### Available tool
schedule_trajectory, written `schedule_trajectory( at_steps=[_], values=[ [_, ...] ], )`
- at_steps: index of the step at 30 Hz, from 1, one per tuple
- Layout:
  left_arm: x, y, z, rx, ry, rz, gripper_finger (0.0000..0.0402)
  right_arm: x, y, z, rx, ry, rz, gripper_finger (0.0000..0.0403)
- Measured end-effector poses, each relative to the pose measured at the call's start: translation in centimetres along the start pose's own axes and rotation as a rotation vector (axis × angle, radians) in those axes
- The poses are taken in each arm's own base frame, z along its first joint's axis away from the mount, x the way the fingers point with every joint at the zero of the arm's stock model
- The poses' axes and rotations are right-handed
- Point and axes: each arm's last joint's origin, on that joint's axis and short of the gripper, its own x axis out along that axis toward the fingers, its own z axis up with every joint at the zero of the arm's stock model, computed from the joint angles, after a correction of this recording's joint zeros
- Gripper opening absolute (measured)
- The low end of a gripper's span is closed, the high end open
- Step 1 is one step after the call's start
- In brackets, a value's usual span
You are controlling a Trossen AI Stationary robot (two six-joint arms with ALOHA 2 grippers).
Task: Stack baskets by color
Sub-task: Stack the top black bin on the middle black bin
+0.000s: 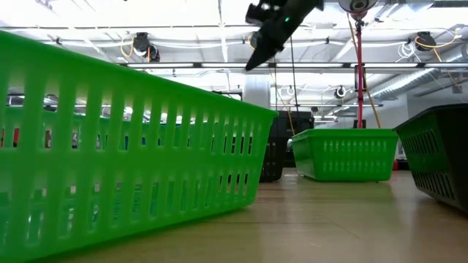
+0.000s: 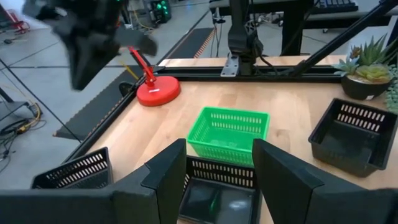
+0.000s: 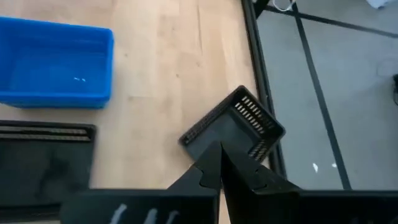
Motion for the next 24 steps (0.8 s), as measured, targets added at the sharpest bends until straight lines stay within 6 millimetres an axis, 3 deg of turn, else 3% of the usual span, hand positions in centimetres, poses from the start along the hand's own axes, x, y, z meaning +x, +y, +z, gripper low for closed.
schedule_trajectory(
  at_steps=[11,24],
  values=[
    [0.0,0.1,0.0,0.018,0.000,0.002,0.0186,4.8,-1.9,0.5,-0.168,0.102,0.046,0.0000],
    [0.1,0.1,0.0,0.016,0.000,0.002,0.0186,8.8,-3.3,-1.8,-0.179,0.192,0.069,0.0000]
  ],
)
